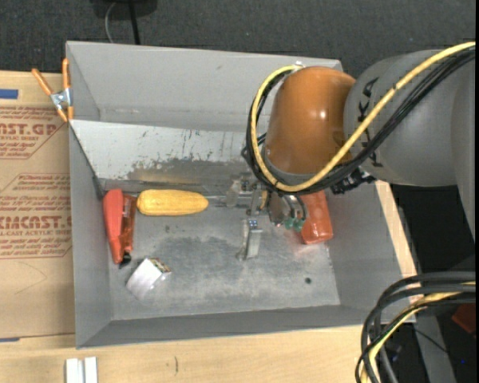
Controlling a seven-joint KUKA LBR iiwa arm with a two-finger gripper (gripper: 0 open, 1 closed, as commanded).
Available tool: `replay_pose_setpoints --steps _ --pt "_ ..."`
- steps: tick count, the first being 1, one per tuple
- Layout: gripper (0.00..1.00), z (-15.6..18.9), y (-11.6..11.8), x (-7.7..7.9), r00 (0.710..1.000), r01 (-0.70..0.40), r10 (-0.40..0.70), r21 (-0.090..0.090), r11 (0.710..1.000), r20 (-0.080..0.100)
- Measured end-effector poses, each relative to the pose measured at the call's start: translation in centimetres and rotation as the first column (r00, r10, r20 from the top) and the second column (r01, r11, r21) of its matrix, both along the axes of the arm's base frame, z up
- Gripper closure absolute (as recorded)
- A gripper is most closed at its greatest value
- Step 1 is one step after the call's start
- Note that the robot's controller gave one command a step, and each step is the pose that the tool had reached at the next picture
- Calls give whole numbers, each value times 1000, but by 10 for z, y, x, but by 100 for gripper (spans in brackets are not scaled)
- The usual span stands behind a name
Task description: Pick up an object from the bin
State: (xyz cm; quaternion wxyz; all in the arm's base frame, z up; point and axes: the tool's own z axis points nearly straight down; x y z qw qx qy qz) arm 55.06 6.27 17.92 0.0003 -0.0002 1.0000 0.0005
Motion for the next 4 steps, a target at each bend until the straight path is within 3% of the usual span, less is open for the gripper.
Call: replay_pose_setpoints --steps 1,2,3,4 --pt "0 -41 24 20 1000 -15 15 0 1000 8" --pt "0 -90 53 28 1000 13 -13 1 1000 2" --pt "0 -97 71 -13 1000 22 -22 -1 1000 0" --pt "0 -57 74 -16 995 -100 100 1 995 -4"
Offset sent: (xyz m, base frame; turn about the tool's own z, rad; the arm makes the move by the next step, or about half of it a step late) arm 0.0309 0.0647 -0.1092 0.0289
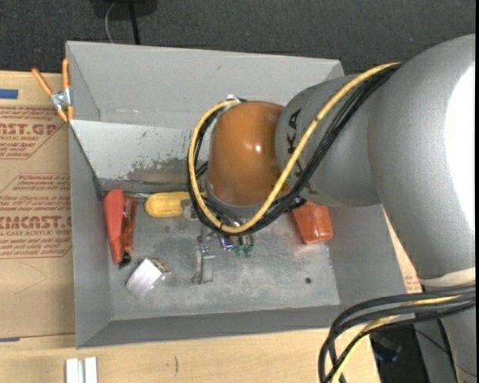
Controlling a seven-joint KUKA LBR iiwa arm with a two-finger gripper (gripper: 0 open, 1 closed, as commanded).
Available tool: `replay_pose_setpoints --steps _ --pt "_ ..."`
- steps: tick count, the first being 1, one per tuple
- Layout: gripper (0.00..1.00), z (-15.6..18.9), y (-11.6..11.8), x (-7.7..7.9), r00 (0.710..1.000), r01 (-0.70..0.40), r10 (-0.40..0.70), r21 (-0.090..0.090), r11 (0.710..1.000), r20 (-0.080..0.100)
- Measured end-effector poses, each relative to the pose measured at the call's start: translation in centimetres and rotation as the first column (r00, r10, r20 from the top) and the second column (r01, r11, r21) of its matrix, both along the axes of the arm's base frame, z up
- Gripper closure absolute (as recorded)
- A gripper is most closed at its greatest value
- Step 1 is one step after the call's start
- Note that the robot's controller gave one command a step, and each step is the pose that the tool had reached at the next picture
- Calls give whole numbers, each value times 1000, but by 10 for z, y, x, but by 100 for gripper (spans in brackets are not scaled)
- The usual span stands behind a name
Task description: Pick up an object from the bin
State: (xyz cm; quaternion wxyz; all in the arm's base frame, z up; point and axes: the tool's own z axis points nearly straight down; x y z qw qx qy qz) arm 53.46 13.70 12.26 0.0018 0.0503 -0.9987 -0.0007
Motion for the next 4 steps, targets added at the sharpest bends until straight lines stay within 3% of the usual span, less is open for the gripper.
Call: replay_pose_setpoints --steps 1,2,3,4 --pt "0 28 -5 12 976 -217 217 0 976 14" --pt "0 39 23 11 993 -115 115 -2 993 6" --pt "0 58 53 0 998 -66 66 5 998 8" --pt "0 108 4 15 954 -298 298 1 954 5"
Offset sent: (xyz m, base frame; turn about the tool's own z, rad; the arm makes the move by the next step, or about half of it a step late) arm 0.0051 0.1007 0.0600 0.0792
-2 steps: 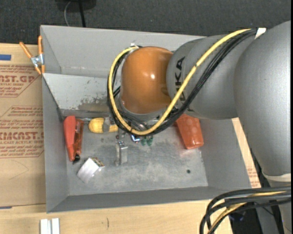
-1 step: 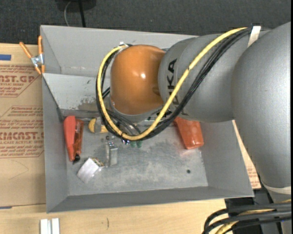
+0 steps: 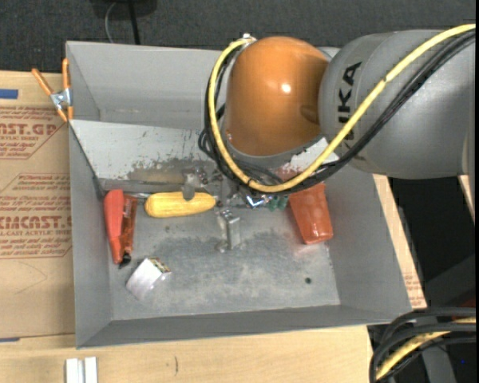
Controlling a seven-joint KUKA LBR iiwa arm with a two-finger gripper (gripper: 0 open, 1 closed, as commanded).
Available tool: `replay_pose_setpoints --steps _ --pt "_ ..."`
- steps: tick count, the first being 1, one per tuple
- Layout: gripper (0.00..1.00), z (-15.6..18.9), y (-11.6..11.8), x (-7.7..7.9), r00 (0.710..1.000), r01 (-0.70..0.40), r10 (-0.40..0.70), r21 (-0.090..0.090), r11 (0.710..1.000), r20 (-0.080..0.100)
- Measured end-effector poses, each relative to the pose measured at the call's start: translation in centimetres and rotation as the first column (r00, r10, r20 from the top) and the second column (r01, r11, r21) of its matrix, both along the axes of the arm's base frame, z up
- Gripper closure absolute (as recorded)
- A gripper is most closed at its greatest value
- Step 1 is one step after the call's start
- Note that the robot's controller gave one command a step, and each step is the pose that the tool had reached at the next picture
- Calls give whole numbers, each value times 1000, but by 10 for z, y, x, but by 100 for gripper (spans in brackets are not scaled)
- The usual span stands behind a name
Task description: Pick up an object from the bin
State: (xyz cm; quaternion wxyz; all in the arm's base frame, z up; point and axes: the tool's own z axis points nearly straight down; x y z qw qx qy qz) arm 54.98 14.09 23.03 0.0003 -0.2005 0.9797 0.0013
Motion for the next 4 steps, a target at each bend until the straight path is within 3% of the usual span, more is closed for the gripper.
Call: replay_pose_setpoints --steps 1,2,3,4 --pt "0 -6 -4 -8 999 25 -25 0 1000 23" --pt "0 -54 27 -18 999 -35 35 4 999 4" --pt "0 -73 57 -13 978 -207 207 -4 978 12" --pt "0 -107 79 -27 943 -333 333 2 943 15"
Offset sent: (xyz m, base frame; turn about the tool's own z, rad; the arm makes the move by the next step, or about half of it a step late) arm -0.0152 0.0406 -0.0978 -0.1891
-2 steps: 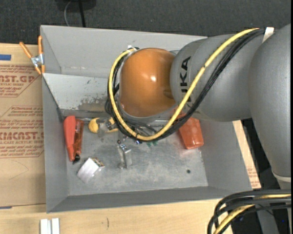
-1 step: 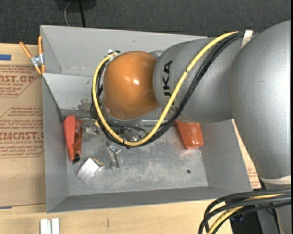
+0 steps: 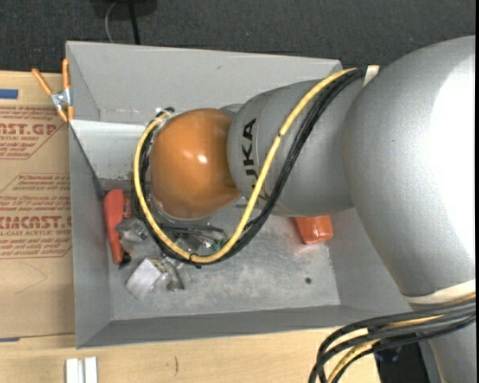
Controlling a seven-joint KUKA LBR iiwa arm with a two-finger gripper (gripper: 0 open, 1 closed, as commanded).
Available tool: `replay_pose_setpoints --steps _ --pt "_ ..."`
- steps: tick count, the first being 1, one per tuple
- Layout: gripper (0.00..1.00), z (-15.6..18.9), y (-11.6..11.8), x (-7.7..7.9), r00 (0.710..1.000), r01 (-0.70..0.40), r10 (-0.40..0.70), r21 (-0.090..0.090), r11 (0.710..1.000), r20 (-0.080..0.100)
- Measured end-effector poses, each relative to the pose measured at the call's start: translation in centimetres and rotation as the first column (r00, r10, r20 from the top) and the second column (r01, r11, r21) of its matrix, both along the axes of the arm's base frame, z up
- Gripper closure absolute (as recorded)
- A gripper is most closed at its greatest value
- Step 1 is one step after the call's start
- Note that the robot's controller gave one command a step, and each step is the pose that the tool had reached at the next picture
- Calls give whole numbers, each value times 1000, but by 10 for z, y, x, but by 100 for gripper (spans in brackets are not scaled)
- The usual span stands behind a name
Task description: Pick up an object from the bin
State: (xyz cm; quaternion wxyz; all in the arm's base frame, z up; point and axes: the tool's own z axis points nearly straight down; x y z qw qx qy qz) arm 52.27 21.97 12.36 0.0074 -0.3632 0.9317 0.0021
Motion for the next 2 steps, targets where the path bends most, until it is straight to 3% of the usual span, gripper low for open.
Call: replay_pose_setpoints --steps 1,2 --pt "0 -23 4 -6 992 -126 126 -6 992 -5" --pt "100 -22 -5 -23 929 -370 370 -2 929 4"
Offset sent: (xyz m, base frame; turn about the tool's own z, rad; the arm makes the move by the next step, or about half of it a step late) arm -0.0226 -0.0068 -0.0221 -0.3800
